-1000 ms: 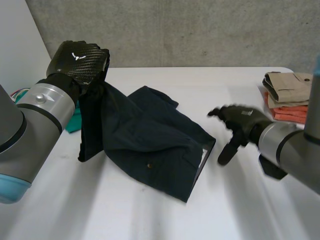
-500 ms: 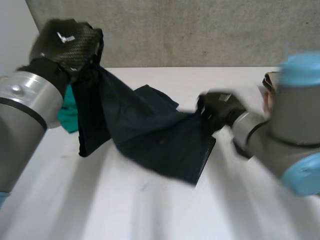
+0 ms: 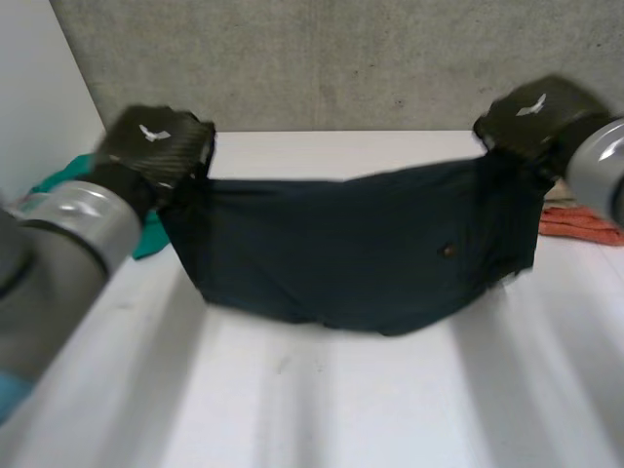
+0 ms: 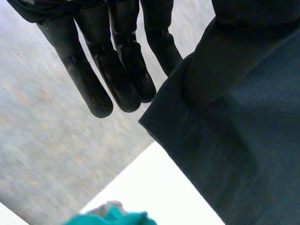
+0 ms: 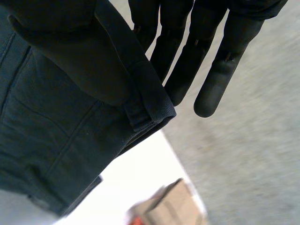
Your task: Fold the laundry.
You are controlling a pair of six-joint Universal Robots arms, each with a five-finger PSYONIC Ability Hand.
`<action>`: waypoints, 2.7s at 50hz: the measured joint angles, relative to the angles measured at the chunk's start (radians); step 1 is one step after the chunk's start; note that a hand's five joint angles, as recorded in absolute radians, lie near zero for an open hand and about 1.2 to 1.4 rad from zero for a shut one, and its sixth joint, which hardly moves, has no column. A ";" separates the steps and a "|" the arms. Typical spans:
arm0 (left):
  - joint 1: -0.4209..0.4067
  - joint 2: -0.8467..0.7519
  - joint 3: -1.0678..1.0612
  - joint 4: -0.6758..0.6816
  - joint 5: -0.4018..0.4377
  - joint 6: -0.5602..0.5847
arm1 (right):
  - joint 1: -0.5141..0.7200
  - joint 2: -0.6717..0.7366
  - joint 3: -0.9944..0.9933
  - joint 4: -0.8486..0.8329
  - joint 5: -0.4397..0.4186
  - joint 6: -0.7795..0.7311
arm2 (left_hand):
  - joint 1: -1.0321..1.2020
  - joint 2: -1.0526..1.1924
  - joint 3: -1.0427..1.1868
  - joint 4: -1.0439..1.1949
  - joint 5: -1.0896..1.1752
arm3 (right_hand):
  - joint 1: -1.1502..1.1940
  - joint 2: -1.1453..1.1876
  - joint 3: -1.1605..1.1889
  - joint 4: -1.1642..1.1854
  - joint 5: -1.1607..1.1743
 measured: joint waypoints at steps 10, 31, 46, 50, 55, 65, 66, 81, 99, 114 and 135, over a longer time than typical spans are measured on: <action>0.000 -0.335 0.315 0.193 0.005 0.014 | 0.013 0.322 -0.154 -0.282 0.065 0.000 | 0.000 0.001 0.001 0.000 0.000 | 0.000 0.000 0.000 0.000 0.005; 0.053 -0.356 0.489 0.608 -0.010 0.011 | 0.064 0.371 -0.214 -1.157 -0.018 0.050 | 0.000 0.001 0.002 0.000 0.011 | 0.000 0.000 0.004 0.000 0.010; 0.003 -0.262 -0.121 0.515 -0.029 0.025 | 0.063 0.453 0.237 -1.037 -0.054 0.088 | 0.000 0.002 0.002 0.000 0.011 | 0.000 0.000 0.005 0.000 0.010; -0.023 -0.250 -0.209 0.414 -0.066 0.045 | 0.066 0.447 0.338 -0.978 -0.054 0.058 | 0.000 0.002 0.002 0.000 0.011 | 0.000 0.000 0.005 0.000 0.010; -0.033 -0.170 -0.287 0.266 -0.098 0.055 | 0.075 0.329 0.438 -0.855 -0.044 0.003 | 0.000 0.002 0.002 0.000 0.011 | 0.000 0.000 0.005 0.000 0.010; -0.062 0.043 -0.415 -0.025 -0.098 0.062 | 0.079 0.070 0.568 -0.381 0.058 -0.158 | 0.000 0.002 0.002 0.000 0.011 | 0.000 0.000 0.005 0.000 0.010; -0.071 0.060 -0.425 -0.059 -0.097 0.063 | 0.079 0.056 0.577 -0.336 0.072 -0.171 | 0.000 0.002 0.002 0.000 0.011 | 0.000 0.000 0.005 0.000 0.010; -0.264 0.065 -0.418 -0.258 -0.098 0.070 | 0.071 -0.057 0.688 -0.143 0.116 -0.240 | -0.047 -0.034 -0.034 -0.035 -0.001 | 0.000 0.000 0.005 0.000 0.010; -0.035 -0.284 -0.023 0.172 0.088 0.264 | 0.079 -0.006 0.708 -0.349 0.094 -0.223 | -0.858 -0.913 -0.913 -0.917 -0.861 | 0.013 0.000 0.005 0.000 0.018; 0.094 -0.852 0.510 0.192 0.488 0.254 | 0.080 0.063 0.707 -0.458 0.097 -0.222 | -0.670 -0.719 -0.713 -0.717 -0.661 | 0.013 0.000 0.005 0.000 0.029; 0.051 -0.845 0.538 0.168 0.144 0.286 | 0.066 0.090 0.688 -0.490 0.099 -0.221 | -0.003 -0.002 -0.005 -0.004 0.006 | 0.013 0.000 0.005 0.000 0.029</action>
